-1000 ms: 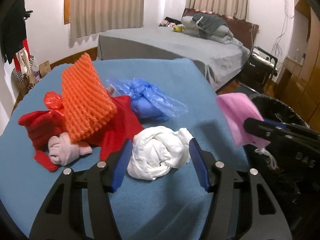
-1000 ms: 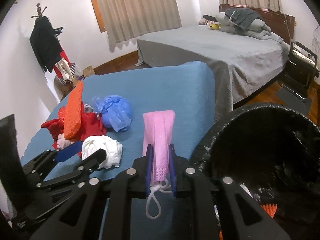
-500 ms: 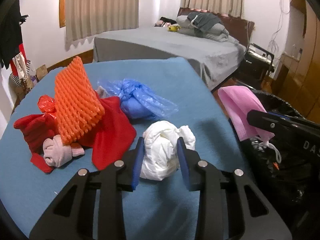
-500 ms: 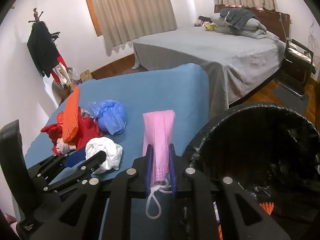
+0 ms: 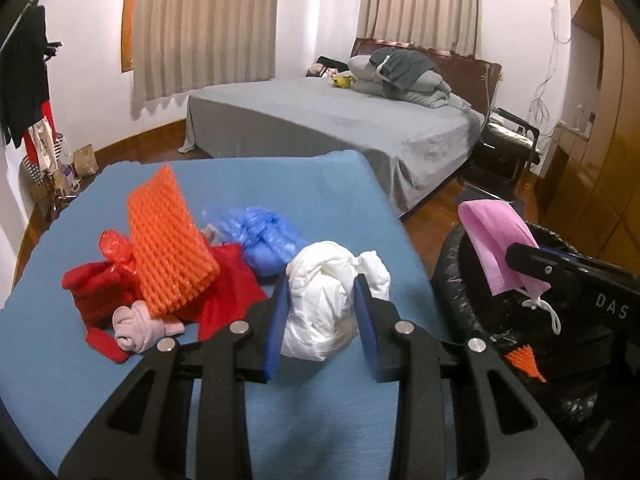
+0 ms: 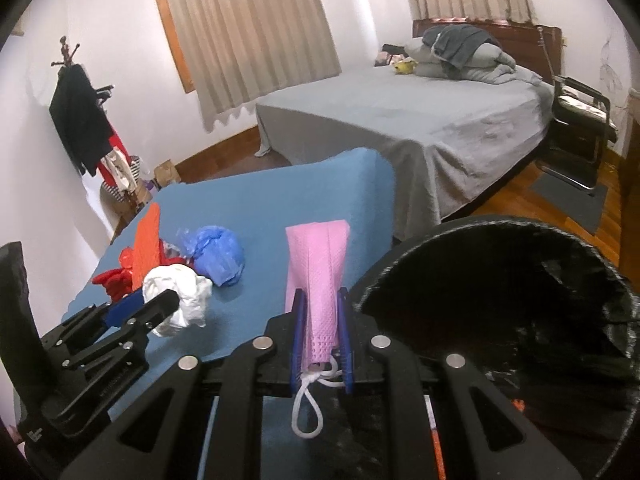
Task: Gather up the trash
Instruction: 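Move both tools over the bin and release cloth and mask, then return to the mat and grasp another orange foam net with the right tool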
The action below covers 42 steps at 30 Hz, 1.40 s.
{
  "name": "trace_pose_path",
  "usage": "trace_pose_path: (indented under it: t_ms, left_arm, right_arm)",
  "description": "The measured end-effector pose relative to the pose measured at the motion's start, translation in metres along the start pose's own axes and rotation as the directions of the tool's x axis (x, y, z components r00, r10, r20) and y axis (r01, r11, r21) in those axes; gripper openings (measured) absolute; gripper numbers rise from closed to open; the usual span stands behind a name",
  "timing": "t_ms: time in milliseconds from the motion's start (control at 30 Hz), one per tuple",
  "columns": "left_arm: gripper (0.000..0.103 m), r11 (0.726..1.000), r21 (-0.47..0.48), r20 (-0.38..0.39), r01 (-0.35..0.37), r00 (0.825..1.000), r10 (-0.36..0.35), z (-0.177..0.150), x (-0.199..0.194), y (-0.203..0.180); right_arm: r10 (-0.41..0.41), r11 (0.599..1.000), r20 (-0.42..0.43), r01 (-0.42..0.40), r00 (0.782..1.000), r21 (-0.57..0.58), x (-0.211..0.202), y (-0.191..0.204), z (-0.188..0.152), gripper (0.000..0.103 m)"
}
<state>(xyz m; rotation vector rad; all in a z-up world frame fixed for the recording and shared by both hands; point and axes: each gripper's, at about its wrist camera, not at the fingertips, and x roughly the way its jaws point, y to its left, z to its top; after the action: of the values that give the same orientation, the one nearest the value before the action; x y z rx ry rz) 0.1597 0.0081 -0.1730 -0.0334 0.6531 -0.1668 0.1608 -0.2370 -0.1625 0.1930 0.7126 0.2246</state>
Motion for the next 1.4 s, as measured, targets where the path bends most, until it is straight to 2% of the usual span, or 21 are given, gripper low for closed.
trace_pose_path:
  t_ms: [400,833,933,1033,1100,1300,1400]
  left_arm:
    - [0.031,0.994,0.045,0.026,0.096,0.995,-0.097,0.016,-0.006,-0.053]
    - [0.032,0.962,0.123,-0.021,0.243,0.97,-0.242,0.012,0.01,-0.126]
    - [0.04,0.95,0.137,-0.036,0.28,0.96,-0.278,0.011,0.016,-0.14]
    - [0.046,0.942,0.141,-0.045,0.304,0.953,-0.301,0.012,0.021,-0.15]
    - [0.05,0.941,0.138,-0.047,0.31,0.951,-0.306,0.011,0.022,-0.152]
    - [0.058,0.951,0.132,-0.028,0.281,0.96,-0.28,0.014,0.017,-0.144]
    - [0.067,0.958,0.12,-0.011,0.259,0.966,-0.26,0.016,0.012,-0.137]
  right_arm:
    - [-0.082,0.995,0.027,0.081,0.996,0.061,-0.032,-0.043,-0.001,0.015]
    - [-0.187,0.972,-0.002,0.185,0.982,0.141,-0.057,-0.098,-0.025,0.015]
    - [-0.213,0.965,-0.011,0.212,0.977,0.155,-0.06,-0.108,-0.029,0.015]
    - [-0.231,0.959,-0.013,0.23,0.973,0.168,-0.066,-0.12,-0.033,0.025]
    - [-0.244,0.955,-0.015,0.243,0.97,0.172,-0.069,-0.126,-0.035,0.025]
    - [-0.264,0.947,-0.007,0.26,0.965,0.189,-0.077,-0.135,-0.036,0.028]
    - [-0.267,0.946,0.004,0.261,0.964,0.193,-0.079,-0.133,-0.034,0.042]
